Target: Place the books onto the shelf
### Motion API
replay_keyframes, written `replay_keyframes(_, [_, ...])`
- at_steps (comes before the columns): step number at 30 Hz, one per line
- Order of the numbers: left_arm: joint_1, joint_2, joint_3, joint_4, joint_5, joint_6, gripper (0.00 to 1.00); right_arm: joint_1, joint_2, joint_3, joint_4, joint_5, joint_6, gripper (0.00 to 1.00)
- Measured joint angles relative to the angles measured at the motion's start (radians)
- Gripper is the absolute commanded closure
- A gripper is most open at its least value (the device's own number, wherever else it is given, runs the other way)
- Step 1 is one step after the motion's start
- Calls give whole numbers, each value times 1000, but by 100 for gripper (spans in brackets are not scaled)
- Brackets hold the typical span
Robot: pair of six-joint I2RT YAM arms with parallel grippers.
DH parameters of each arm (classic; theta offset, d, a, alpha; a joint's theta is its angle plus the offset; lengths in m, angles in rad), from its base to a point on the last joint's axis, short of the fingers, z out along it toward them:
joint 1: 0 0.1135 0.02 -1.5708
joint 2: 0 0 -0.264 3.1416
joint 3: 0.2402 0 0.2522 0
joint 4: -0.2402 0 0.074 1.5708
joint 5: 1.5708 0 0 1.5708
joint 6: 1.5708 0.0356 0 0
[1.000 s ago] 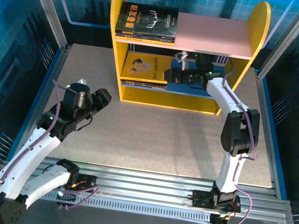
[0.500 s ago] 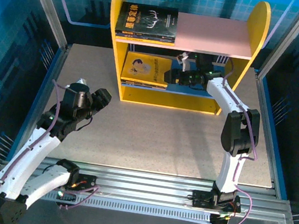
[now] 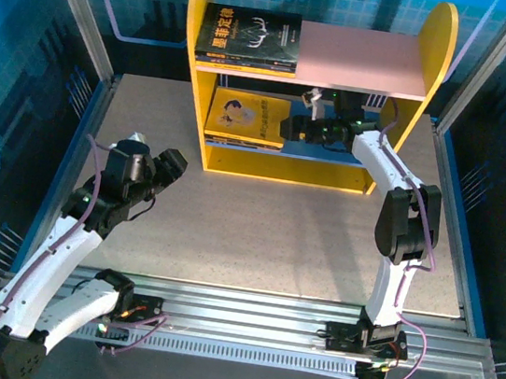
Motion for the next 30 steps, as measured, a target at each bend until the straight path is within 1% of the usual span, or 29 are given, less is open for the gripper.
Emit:
replay_keyframes(7, [3,0,0,0,11,1,36,9,26,56,-6,-18,0,27])
replay_keyframes(22, [18,-10,0,-1,18,23,35,23,64,101,-33,-12,7,27])
replay_keyframes(30, [18,-10,0,0,19,23,36,23,64,101,-36,-10,7,23])
